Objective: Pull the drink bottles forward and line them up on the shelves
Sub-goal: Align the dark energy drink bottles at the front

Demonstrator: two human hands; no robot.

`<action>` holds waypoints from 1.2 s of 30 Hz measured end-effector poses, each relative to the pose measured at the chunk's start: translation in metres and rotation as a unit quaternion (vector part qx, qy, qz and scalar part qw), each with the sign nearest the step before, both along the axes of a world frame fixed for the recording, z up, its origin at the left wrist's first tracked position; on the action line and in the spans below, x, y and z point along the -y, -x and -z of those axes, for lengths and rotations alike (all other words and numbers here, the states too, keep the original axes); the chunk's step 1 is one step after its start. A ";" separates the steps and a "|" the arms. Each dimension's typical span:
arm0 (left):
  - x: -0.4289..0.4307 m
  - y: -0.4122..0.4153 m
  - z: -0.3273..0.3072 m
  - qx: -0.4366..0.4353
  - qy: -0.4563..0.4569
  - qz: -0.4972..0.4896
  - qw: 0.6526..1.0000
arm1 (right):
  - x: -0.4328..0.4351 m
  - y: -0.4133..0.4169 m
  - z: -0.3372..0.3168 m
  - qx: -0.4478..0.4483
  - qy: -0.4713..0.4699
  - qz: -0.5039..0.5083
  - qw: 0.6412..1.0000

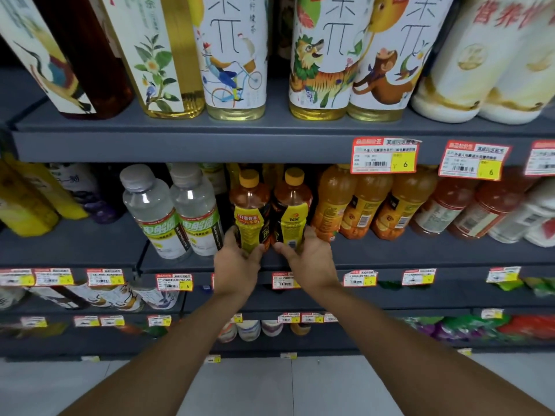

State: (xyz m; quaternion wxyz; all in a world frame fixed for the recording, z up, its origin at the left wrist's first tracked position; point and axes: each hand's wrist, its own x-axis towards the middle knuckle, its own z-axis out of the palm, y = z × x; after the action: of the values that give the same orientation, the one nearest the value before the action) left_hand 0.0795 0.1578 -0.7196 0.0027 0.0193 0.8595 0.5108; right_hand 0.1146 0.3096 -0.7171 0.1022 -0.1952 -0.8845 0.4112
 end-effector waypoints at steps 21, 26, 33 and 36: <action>-0.005 -0.003 -0.005 -0.034 0.151 -0.041 0.987 | -0.002 -0.022 -0.015 -0.001 -0.111 0.030 0.993; 0.009 0.000 -0.006 -0.005 0.135 0.063 0.989 | -0.018 -0.030 -0.021 -0.032 -0.069 -0.005 0.997; -0.012 -0.015 -0.013 -0.016 0.204 -0.061 0.977 | -0.022 -0.030 -0.013 -0.019 -0.158 -0.014 0.987; -0.015 -0.009 -0.012 -0.032 0.209 -0.063 0.975 | -0.020 -0.026 -0.011 0.029 -0.249 -0.002 0.968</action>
State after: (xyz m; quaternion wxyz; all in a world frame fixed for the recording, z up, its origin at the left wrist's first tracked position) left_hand 0.0886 0.1732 -0.7072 -0.0531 -0.0192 0.9463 0.3182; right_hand 0.1404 0.3298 -0.7064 0.1210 -0.1742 -0.9620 0.1718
